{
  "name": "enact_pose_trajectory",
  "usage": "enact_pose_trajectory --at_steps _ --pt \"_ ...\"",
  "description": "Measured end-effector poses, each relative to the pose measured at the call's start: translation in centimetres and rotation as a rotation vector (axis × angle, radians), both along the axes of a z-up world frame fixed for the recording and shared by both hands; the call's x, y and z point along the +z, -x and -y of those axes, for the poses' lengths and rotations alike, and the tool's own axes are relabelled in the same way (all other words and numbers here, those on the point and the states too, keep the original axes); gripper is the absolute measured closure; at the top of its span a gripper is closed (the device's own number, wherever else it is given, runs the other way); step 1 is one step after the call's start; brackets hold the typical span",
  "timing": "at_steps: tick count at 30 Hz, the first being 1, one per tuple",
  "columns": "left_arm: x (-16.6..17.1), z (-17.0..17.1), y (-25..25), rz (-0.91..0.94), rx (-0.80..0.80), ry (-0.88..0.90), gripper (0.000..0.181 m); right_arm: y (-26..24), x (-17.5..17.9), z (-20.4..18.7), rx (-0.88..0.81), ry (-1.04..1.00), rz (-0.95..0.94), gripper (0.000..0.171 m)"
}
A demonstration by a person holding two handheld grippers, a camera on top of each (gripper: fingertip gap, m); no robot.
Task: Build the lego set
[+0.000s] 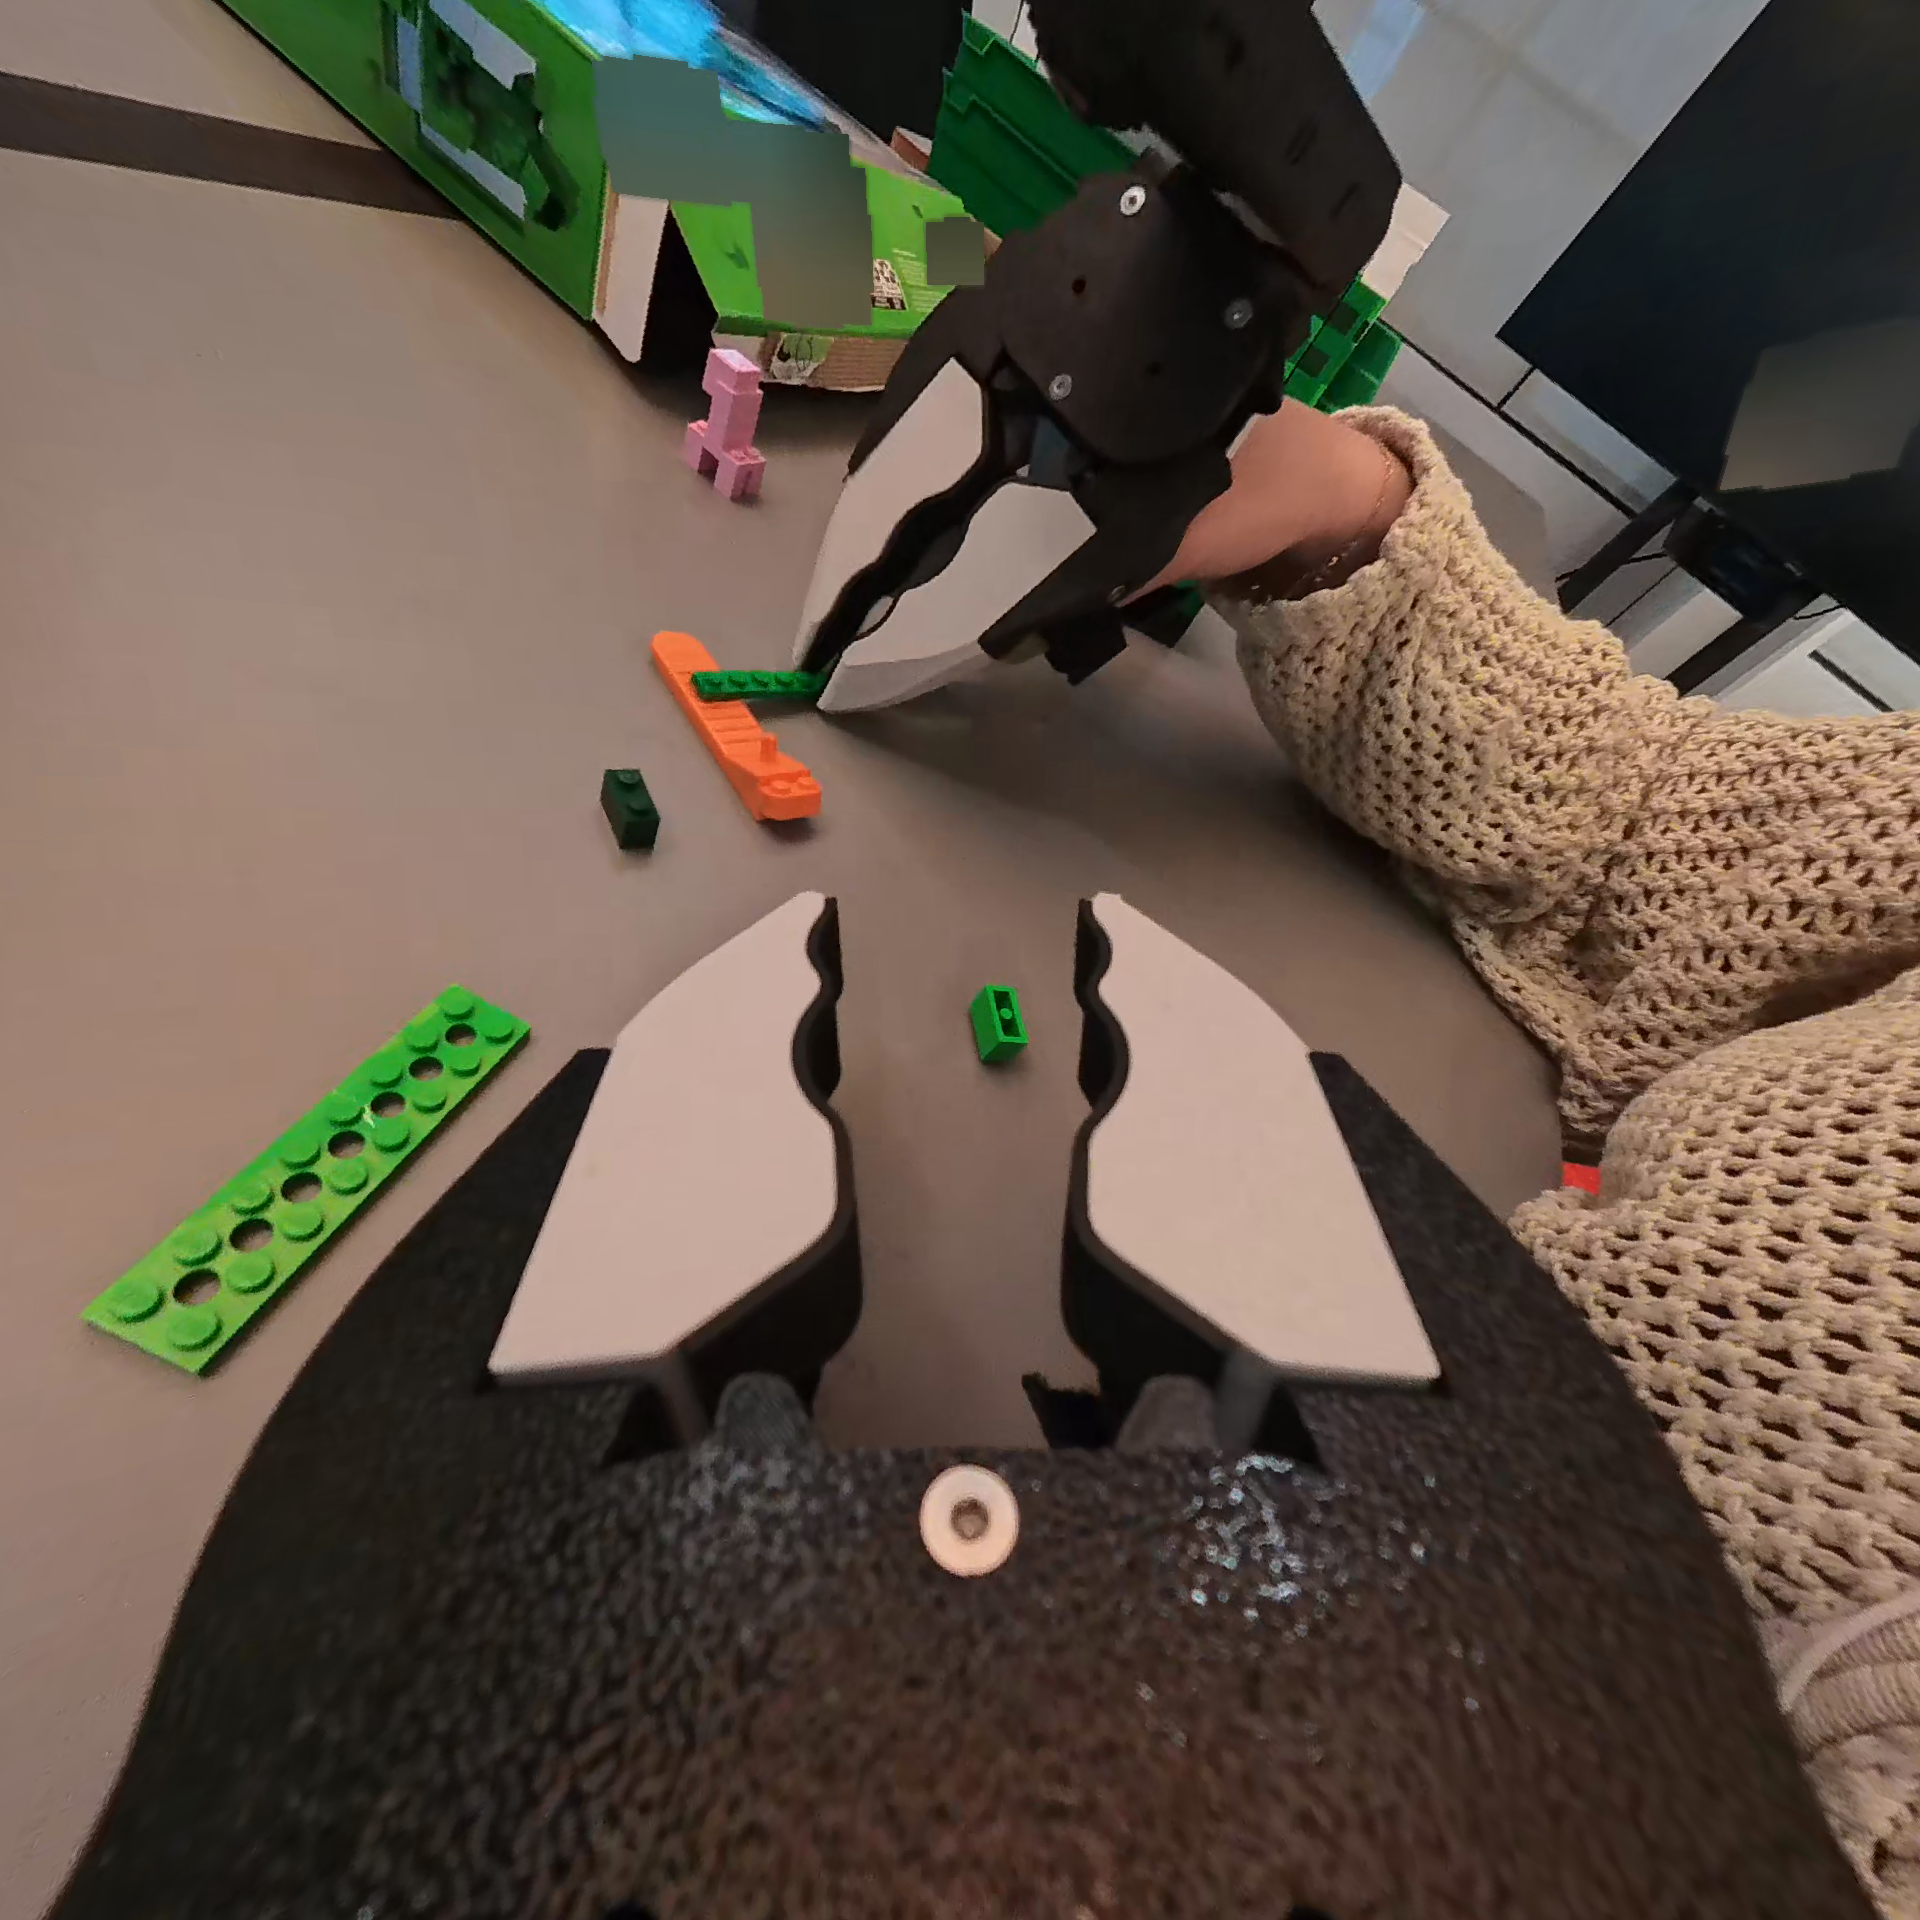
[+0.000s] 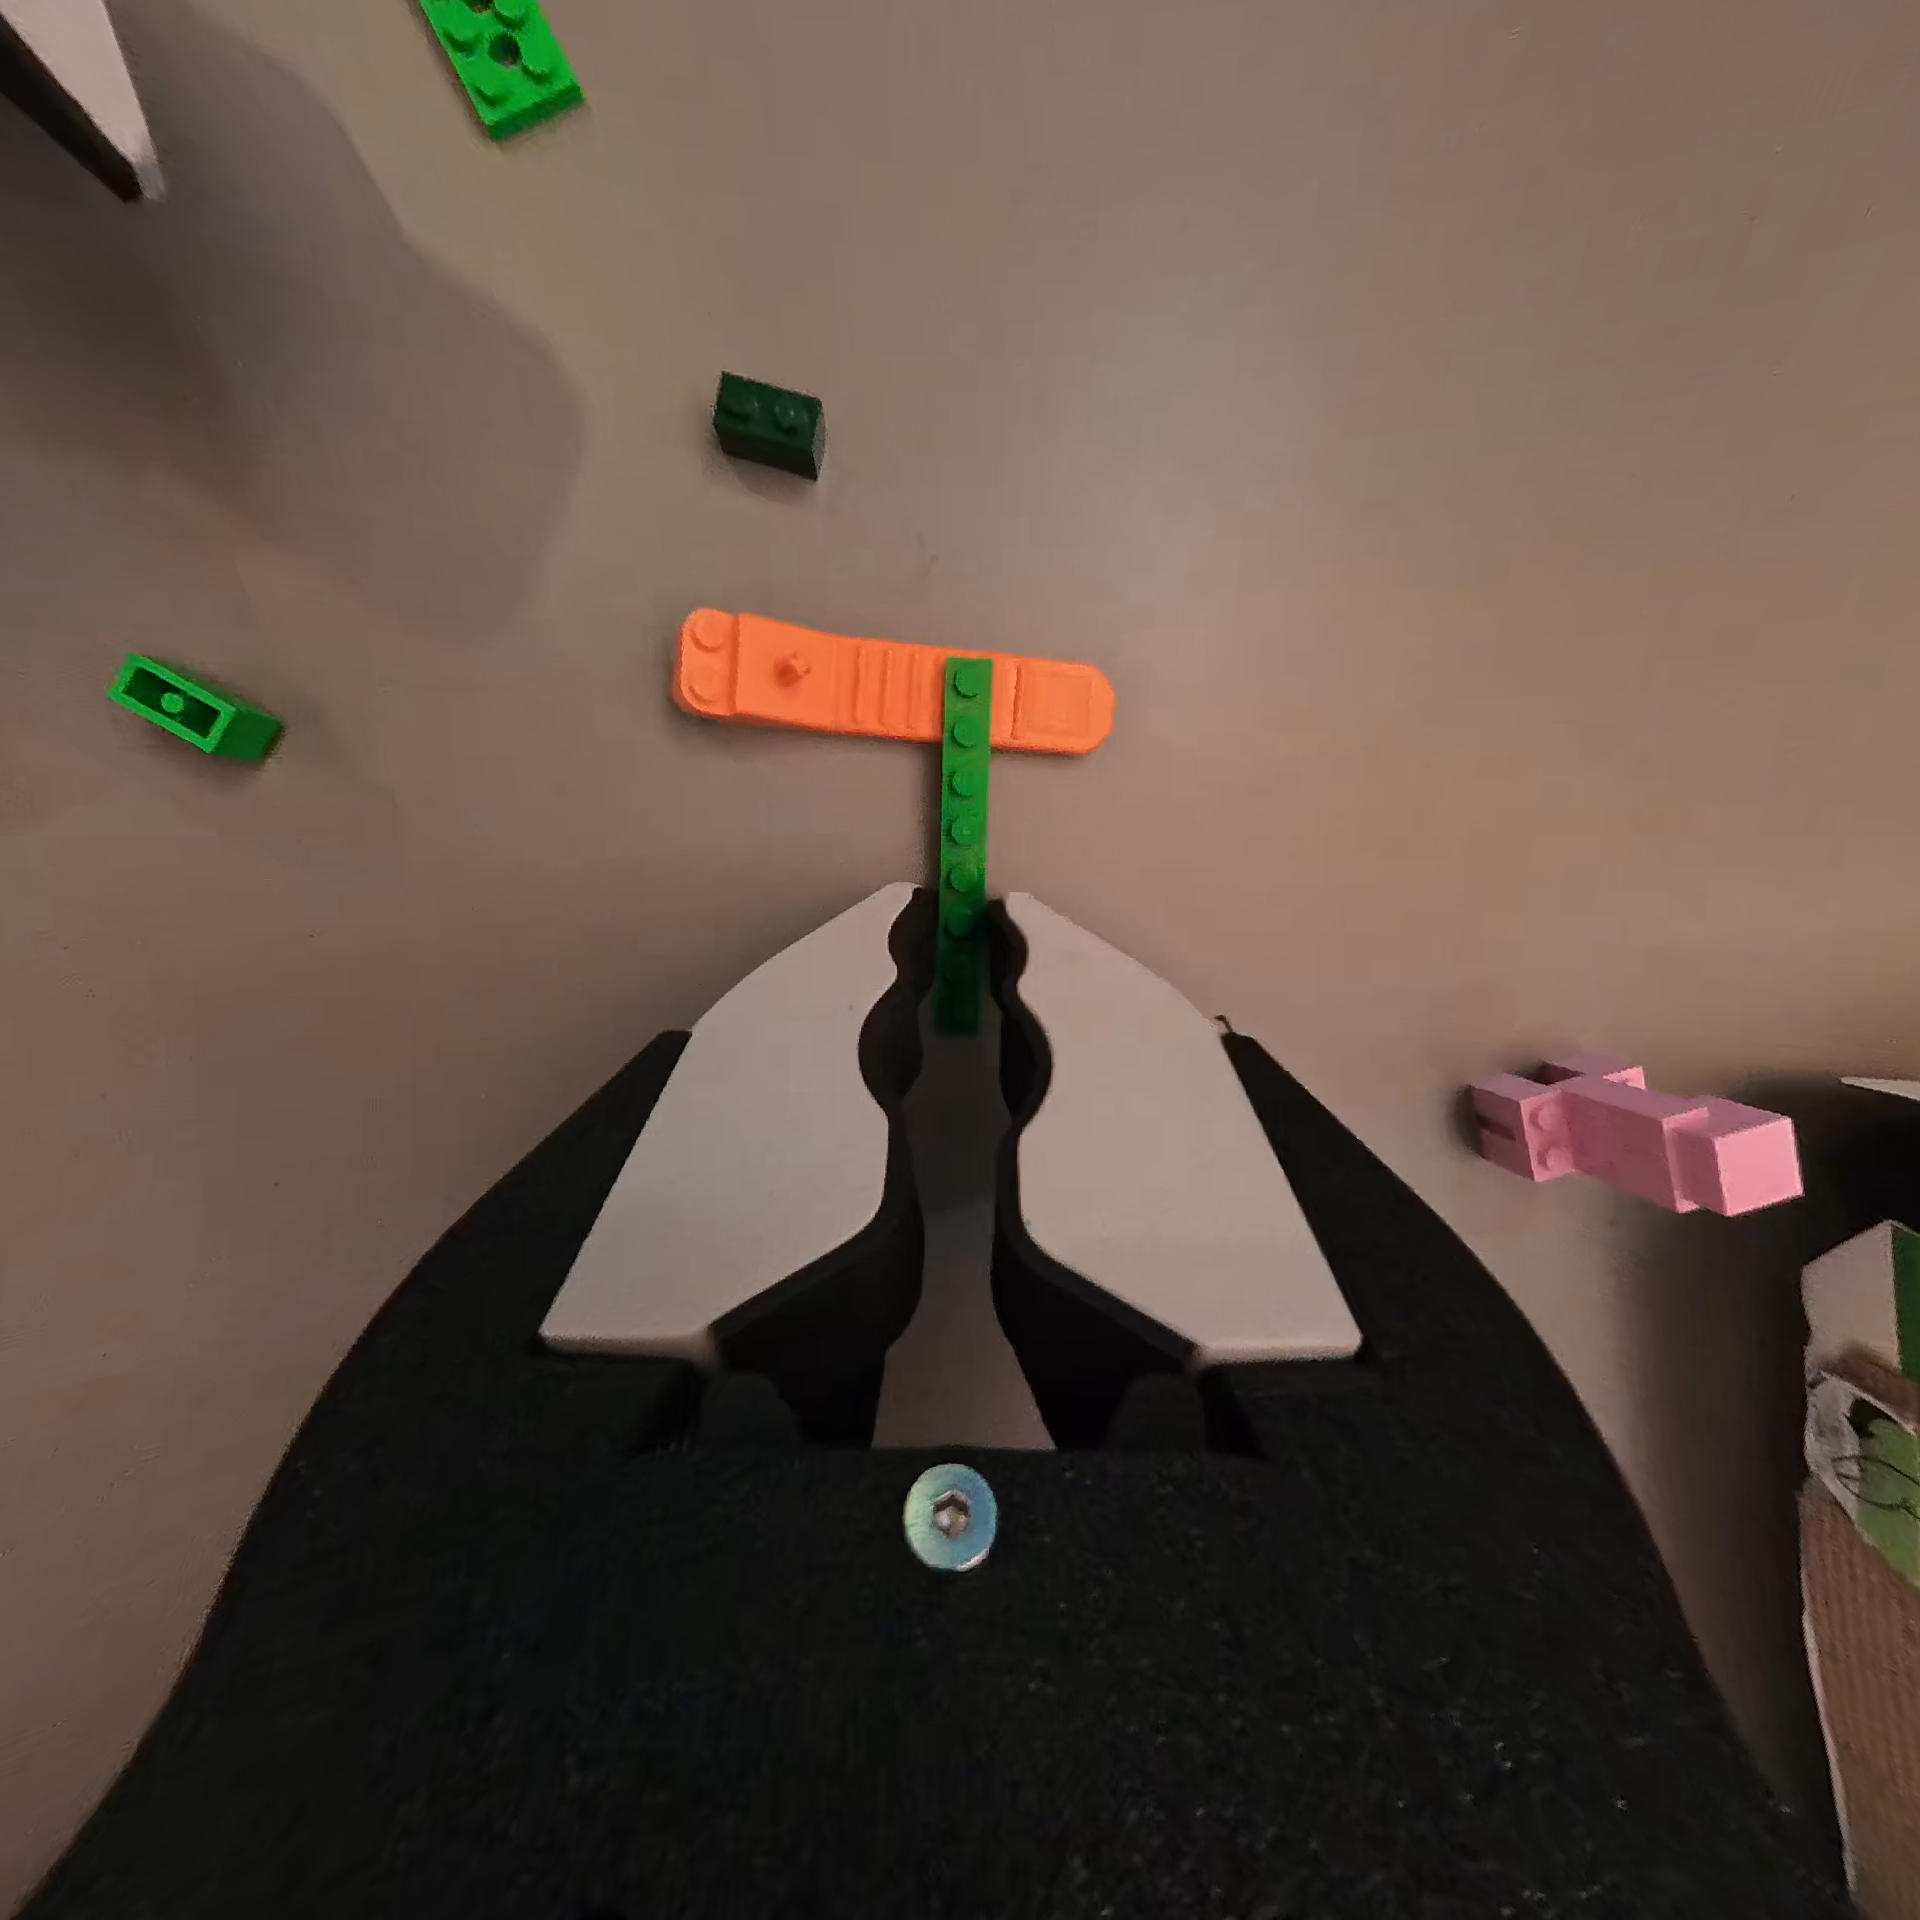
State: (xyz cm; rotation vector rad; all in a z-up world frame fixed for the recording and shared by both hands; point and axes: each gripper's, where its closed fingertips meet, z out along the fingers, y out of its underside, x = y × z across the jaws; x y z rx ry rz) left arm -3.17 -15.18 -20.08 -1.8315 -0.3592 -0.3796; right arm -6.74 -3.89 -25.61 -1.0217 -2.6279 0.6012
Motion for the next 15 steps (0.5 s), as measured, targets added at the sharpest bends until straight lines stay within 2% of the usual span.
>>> enact_pose_trajectory --at_steps 5,8,10,12,15 --pt "0.3 0.2 0.0 -0.007 0.003 -0.012 0.138 -0.4 1.3 -0.1 0.027 -0.01 -0.044 0.155" --pt "0.6 0.3 -0.1 -0.029 0.004 -0.019 0.139 -4.1 2.9 4.5 0.346 0.144 -0.083 0.152" --pt "0.6 0.3 -0.1 -0.045 0.002 -0.019 0.139 -6.2 2.6 7.1 0.526 0.147 -0.146 0.151" --pt "0.6 0.3 -0.3 -0.053 -0.007 -0.017 0.139 -6.5 1.5 8.2 0.603 0.051 -0.185 0.149" --pt "0.4 0.2 -0.6 -0.073 -0.022 -0.004 0.139 -6.6 0.6 9.7 0.647 0.068 -0.171 0.149"
